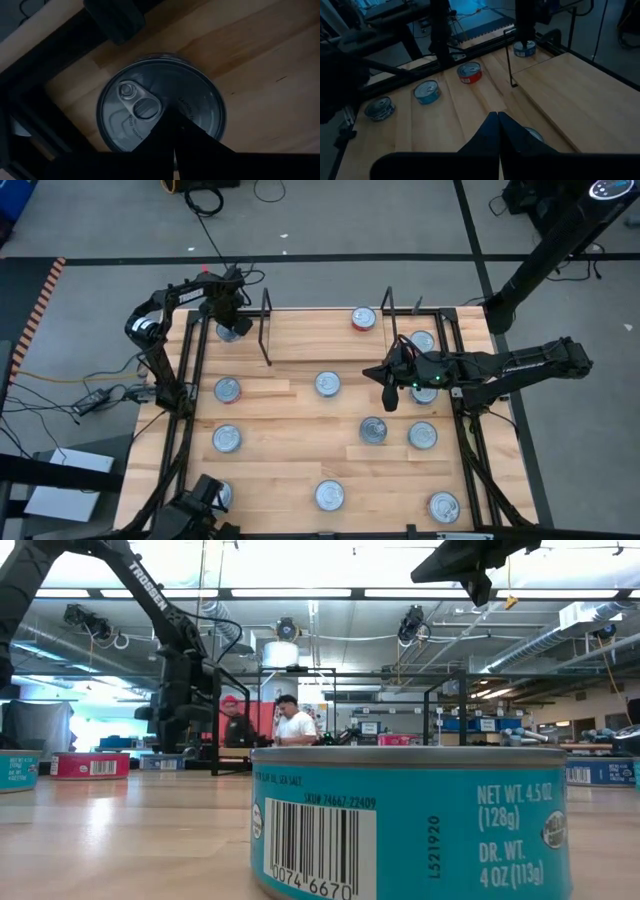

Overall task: Stack canned seafood by type on shelf
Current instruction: Move the top left blue tuna can to the center of the table

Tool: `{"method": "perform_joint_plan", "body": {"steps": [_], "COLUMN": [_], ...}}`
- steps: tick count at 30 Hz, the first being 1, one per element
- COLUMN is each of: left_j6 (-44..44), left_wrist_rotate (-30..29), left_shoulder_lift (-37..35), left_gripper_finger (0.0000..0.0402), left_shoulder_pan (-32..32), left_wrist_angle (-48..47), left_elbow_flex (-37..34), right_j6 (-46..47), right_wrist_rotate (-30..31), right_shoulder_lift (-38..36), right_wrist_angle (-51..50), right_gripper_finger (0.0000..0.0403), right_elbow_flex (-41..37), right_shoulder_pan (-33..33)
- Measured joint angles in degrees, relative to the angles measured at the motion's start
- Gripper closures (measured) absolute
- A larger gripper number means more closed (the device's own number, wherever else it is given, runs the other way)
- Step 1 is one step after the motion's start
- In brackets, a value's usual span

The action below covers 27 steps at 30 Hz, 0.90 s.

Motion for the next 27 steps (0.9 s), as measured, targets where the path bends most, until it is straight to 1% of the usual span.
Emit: {"method": "perform_joint_plan", "body": {"steps": [6, 14, 17, 20, 25, 27], "left_j6": [-3.7, -8.6, -10.9, -13.5, -17.5, -18.4], "left_wrist_rotate": [0.3, 0.8, 1.9, 3.5, 4.8, 6.1], "left_shoulder_lift": [-0.1, 0.0, 0.0, -1.4, -6.4, -8.0], "left_gripper_finger": [0.0401, 0.0401, 0.0401, 0.0401, 0.0401, 0.0401], "left_shoulder_pan": [-0.6, -1.3, -1.4, -1.3, -1.6, -1.7], "left_wrist_angle": [-3.2, -10.0, -11.2, -9.8, -4.5, -3.7], "left_elbow_flex": [-0.8, -1.0, -1.1, -2.4, -6.8, -8.5], "right_j6": [0.0, -0.1, -0.1, -0.1, -0.1, -0.4], "right_wrist_rotate": [1.1, 1.2, 1.2, 1.2, 1.2, 1.2], "right_shoulder_lift": [0.0, 0.0, 0.0, 0.0, 0.0, 0.0], "right_wrist_angle": [0.1, 0.2, 0.2, 0.2, 0.3, 0.3], "right_gripper_finger": [0.04, 0.04, 0.0399, 0.0399, 0.0399, 0.0399], "right_elbow_flex": [0.0, 0.0, 0.0, 0.0, 0.0, 0.0], "right_shoulder_pan": [0.0, 0.0, 0.0, 0.0, 0.0, 0.0]}}
